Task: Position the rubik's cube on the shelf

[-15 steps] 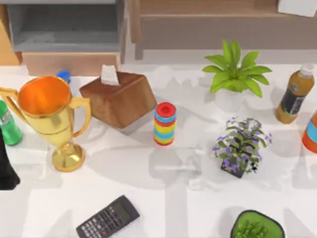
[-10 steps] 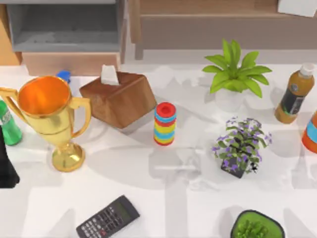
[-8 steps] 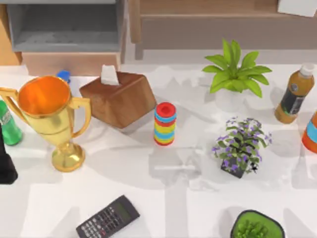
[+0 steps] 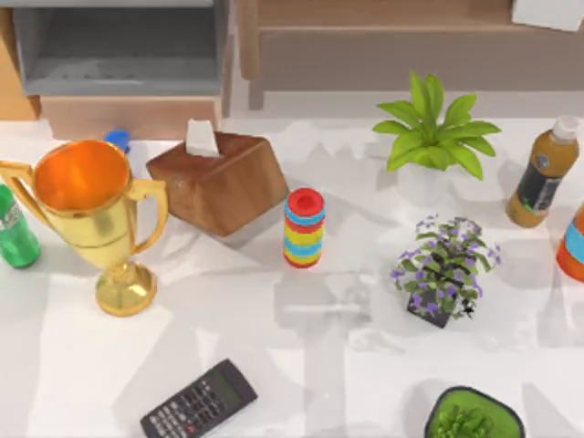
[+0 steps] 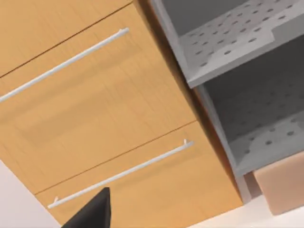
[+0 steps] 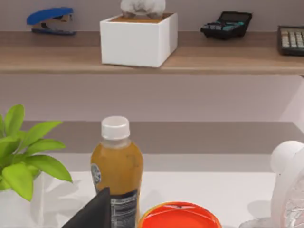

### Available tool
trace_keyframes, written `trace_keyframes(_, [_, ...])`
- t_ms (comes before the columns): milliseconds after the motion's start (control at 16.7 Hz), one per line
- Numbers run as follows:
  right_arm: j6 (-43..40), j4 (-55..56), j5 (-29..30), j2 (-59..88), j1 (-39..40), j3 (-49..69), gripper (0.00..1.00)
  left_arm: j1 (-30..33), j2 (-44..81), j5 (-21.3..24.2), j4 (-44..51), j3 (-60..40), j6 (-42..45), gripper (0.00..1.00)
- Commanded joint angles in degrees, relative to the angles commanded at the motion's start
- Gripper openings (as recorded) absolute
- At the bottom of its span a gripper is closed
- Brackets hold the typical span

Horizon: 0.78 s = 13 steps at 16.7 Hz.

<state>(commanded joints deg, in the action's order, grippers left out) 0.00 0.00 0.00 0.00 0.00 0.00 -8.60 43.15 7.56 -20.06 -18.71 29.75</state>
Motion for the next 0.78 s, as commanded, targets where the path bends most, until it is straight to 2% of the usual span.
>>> trace_keyframes(480, [0.00, 0.00, 0.00, 0.00, 0.00, 0.00, 1.00, -8.72, 42.69, 7.70, -21.36, -20.03, 28.57, 1.00])
trace_keyframes(780, [0.00, 0.00, 0.00, 0.00, 0.00, 0.00, 1.00, -12.46, 65.19, 12.66, -33.10, -30.94, 43.94, 1.00])
